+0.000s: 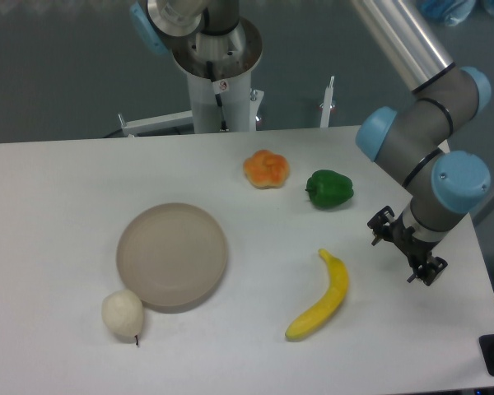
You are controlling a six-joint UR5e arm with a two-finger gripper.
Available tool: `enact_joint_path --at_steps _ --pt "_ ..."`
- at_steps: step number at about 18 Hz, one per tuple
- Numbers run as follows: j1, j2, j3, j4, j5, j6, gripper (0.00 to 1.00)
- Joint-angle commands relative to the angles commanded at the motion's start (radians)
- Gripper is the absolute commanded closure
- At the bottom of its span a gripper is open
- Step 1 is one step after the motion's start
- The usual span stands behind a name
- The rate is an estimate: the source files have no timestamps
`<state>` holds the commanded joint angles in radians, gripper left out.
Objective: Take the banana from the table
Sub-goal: 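Lower the gripper down over the yellow banana's stem end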
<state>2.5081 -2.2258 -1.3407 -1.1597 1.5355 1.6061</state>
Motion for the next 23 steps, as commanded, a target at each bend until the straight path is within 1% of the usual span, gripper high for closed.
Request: enact_joint_path --at_steps 5,7,9,12,16,19,23 --pt "-0.005 0.0 -0.002 0.002 0.002 -0.005 0.0" --pt "-0.008 0.0 0.0 0.002 0.0 -0.035 0.0" --pt "-0.026 -0.002 -0.006 0.0 -0.002 -0.066 0.0" --pt "-0.089 0.014 -0.035 -0.001 -0.014 -0.156 0.0" --pt "-0.152 0.014 -0.038 -0.001 -0.047 -0.225 0.0" --pt "-0.166 0.003 -0.04 0.0 -0.046 -0.319 0.0" --pt "-0.176 -0.009 -0.046 0.0 -0.037 -0.33 0.0"
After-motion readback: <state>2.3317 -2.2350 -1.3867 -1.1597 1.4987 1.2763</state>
